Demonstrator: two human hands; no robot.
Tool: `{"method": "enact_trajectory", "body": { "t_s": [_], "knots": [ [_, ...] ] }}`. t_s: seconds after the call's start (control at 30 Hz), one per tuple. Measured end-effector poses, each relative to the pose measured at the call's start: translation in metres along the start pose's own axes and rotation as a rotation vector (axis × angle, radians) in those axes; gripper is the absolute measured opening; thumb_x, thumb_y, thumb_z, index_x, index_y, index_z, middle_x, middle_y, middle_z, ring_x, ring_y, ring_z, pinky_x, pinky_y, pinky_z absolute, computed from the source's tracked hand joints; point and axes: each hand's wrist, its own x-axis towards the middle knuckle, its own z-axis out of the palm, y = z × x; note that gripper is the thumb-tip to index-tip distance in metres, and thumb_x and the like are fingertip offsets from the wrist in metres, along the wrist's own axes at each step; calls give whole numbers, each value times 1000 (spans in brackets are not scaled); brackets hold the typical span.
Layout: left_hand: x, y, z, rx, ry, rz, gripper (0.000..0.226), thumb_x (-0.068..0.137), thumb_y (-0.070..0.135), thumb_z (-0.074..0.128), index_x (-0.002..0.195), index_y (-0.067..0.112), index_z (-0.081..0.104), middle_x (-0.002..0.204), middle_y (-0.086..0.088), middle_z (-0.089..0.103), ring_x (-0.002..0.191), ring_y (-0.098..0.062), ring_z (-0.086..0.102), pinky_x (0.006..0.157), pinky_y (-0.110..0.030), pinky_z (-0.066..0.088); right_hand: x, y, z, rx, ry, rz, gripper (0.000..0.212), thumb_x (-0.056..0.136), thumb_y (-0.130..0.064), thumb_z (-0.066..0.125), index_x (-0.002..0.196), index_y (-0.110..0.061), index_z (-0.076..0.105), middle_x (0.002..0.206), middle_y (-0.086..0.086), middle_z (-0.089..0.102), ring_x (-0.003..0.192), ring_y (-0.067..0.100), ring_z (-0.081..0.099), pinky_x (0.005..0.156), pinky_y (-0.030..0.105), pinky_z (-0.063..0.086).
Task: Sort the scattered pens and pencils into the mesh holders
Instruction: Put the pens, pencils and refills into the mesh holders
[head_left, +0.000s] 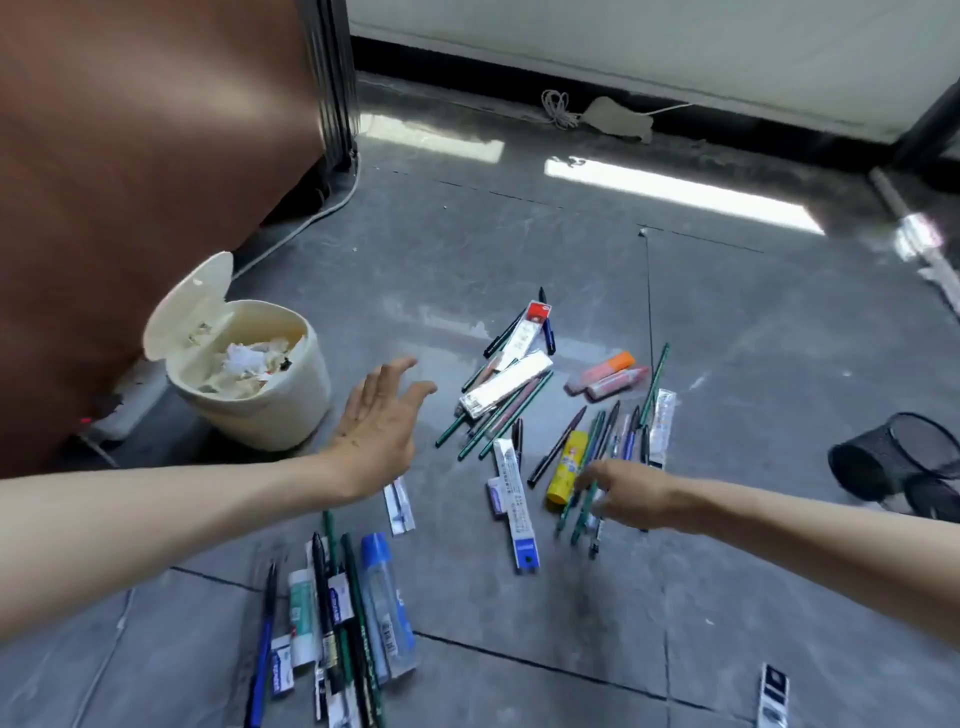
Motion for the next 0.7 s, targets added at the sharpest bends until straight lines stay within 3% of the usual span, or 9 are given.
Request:
{"method": "enact_trajectory", "body": {
  "t_s": [0.07, 0.13, 0.27, 0.37, 0.47, 0.53, 0.6, 0.63, 0.7],
  "knots": [
    [13, 18, 15, 29, -155, 84, 65, 75, 1, 47, 135, 23, 36, 144, 1, 4, 132, -24, 13, 112, -41, 16, -11, 29, 7, -27, -5, 60, 41, 88, -12, 53, 129, -8, 52, 133, 14, 53, 115, 25, 53, 87, 26, 43],
    [28, 49, 28, 77, -318, 186, 65, 77, 6, 48, 138, 21, 33, 149, -7, 4, 137, -28, 15, 109, -38, 26, -20, 62, 10, -25, 29, 140, 43, 88, -10, 52, 130, -3, 49, 134, 21, 49, 120, 31, 49, 94, 33, 44],
    [45, 119, 48, 130, -546, 350, 64, 84, 13, 51, 143, 16, 28, 153, -12, 0, 141, -30, 16, 108, -36, 31, -29, 117, 9, 51, 149, 288, 56, 91, -14, 50, 144, -9, 30, 146, 22, 26, 135, 35, 28, 105, 35, 32],
    [48, 167, 68, 115, -622, 442, 60, 85, 13, 49, 142, 12, 29, 154, -12, 0, 140, -31, 19, 106, -38, 33, -30, 161, 5, 29, 275, 439, 49, 91, -19, 49, 137, -9, 36, 150, 21, 8, 139, 35, 15, 105, 38, 30],
    [52, 201, 91, 141, -641, 527, 62, 84, 14, 51, 142, 12, 29, 154, -15, 1, 141, -29, 16, 107, -36, 33, -28, 198, 0, -1, 444, 688, 50, 88, -27, 55, 133, -16, 39, 154, 22, -12, 145, 34, -4, 113, 45, 14],
    [55, 217, 102, 140, -627, 567, 61, 82, 13, 50, 140, 11, 32, 153, -17, 4, 140, -30, 18, 105, -36, 34, -28, 217, 2, 83, 497, 895, 54, 93, -26, 49, 142, -19, 30, 157, 17, -11, 145, 31, -5, 115, 43, 4],
    [57, 228, 112, 146, -620, 604, 61, 81, 14, 49, 140, 11, 33, 152, -18, 5, 138, -32, 19, 106, -38, 34, -32, 237, 12, 190, 411, 973, 55, 99, -12, 29, 149, -2, 8, 159, 15, -3, 145, 31, 0, 116, 37, -3],
    [58, 232, 117, 155, -620, 612, 60, 81, 15, 50, 139, 11, 34, 152, -17, 5, 138, -32, 20, 106, -38, 33, -33, 242, 13, 218, 374, 991, 53, 99, -8, 22, 148, 3, 8, 158, 17, 3, 145, 31, 3, 116, 37, -3],
    [61, 235, 125, 166, -611, 610, 55, 82, 16, 51, 136, 12, 38, 153, -16, 6, 137, -32, 20, 107, -38, 31, -31, 249, 16, 232, 450, 1082, 48, 95, -11, 29, 143, -3, 32, 152, 16, 22, 142, 32, 18, 116, 39, 1]
  ]
}}
